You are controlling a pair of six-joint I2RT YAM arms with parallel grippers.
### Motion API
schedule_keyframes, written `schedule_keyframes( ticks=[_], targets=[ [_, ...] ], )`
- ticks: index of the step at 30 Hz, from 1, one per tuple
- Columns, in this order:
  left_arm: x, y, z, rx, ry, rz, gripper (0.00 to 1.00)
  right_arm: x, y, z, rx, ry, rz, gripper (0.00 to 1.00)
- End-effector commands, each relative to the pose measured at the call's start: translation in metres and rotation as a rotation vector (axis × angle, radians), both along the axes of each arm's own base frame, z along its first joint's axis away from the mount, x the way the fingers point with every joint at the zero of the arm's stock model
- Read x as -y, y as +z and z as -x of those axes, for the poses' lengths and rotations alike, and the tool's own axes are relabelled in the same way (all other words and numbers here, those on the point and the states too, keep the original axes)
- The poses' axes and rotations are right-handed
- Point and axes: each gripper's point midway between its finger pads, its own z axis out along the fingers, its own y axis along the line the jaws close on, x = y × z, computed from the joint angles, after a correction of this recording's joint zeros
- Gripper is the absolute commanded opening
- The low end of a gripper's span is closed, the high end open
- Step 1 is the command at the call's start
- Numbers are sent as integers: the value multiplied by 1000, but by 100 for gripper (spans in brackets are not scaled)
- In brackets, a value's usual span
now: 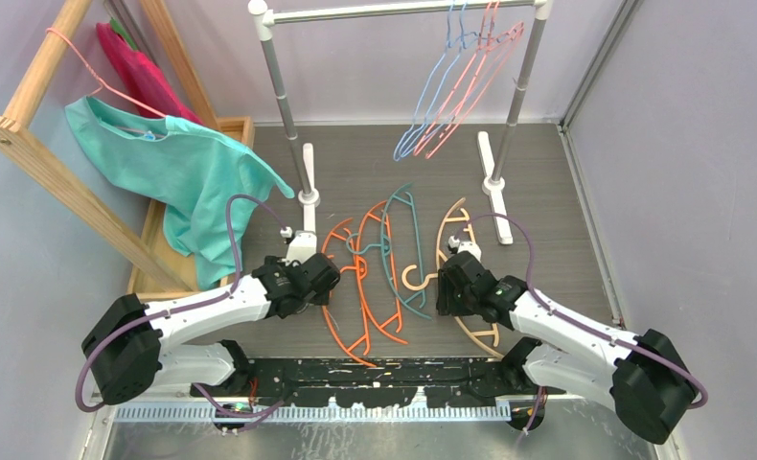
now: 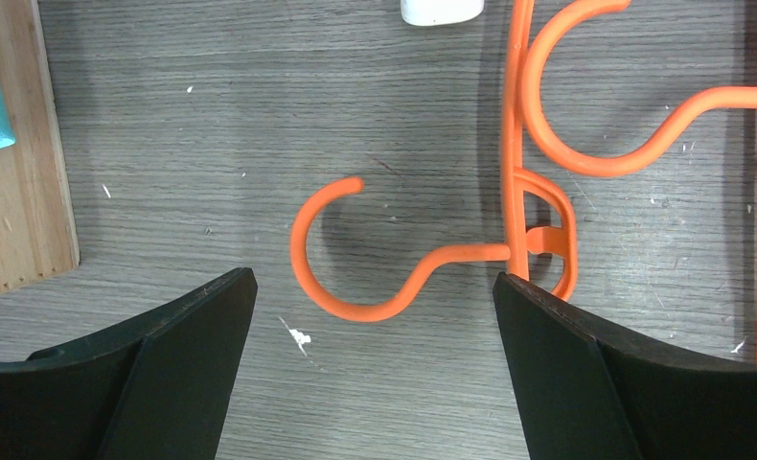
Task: Organize the hangers
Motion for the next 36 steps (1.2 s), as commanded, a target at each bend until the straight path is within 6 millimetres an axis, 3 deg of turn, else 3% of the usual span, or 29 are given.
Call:
schedule_keyframes(
  ticks=[1,8,17,19,21,23,26,30,36],
  targets=[
    [10,11,-11,48,0,40,98,-4,14,-11,57,-113,-73,48],
    [12,8,-11,42,1,45,98,11,-2,-3,30,-191,-17,41],
    [10,9,-9,43,7,53,98,3,-13,6,17,-180,17,38],
    [10,9,-8,43,8,58,98,1,-15,7,18,-178,26,33],
    [9,10,-7,45,10,59,98,-2,-12,6,34,-171,27,22],
    [7,11,-7,48,13,58,98,-8,0,1,74,-158,17,2],
    [4,13,-6,54,19,55,98,-15,29,-13,162,-153,-13,1],
    [0,15,-4,61,29,65,98,-31,81,-32,271,-143,-99,1],
    [-5,14,0,66,48,75,98,-107,165,-32,301,50,-455,1]
  ],
)
